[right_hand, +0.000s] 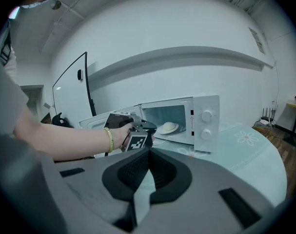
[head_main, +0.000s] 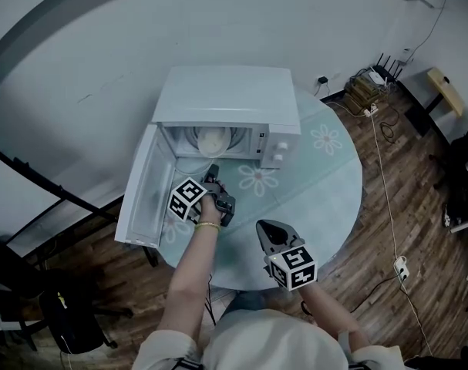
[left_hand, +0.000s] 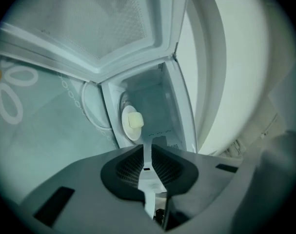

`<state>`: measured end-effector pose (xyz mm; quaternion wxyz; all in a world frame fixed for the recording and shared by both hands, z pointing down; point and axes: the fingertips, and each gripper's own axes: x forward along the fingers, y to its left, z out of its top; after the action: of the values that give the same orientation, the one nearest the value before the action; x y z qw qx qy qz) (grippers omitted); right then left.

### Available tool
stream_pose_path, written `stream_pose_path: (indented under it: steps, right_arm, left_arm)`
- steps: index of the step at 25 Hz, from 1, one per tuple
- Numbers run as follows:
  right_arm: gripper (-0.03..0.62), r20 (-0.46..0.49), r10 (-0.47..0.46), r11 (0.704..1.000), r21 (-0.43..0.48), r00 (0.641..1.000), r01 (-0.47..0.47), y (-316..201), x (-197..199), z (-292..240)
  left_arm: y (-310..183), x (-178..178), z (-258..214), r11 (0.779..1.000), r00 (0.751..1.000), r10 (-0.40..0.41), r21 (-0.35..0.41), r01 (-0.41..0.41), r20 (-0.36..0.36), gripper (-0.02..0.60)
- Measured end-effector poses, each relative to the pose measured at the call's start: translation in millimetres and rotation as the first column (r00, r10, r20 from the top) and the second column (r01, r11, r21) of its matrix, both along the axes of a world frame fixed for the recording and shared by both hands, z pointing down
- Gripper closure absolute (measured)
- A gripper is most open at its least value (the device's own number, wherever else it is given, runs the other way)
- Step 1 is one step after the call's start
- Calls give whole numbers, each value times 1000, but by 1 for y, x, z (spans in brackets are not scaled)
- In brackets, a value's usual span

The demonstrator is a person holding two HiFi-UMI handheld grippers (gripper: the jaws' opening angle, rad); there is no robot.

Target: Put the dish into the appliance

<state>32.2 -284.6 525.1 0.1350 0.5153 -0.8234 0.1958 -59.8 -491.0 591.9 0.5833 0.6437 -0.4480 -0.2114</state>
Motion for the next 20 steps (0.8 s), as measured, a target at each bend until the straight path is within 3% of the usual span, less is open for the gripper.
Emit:
stream_pose_path:
  steps: [4, 11, 20]
  right_arm:
    - [589, 6, 16, 1000, 10, 1000, -16, 14, 4, -4]
    - [589, 19, 42, 999, 1, 999, -42, 33, 10, -1]
    - [589, 40, 62, 998, -15, 997, -61, 51, 18, 4]
  left_arm:
    - [36, -1, -14, 999, 999, 35, 40, -37, 37, 567]
    - [96, -4, -33, 987, 986, 113, 102, -125, 122, 569]
    - [175, -3, -36, 963, 932, 202, 114, -246, 302, 569]
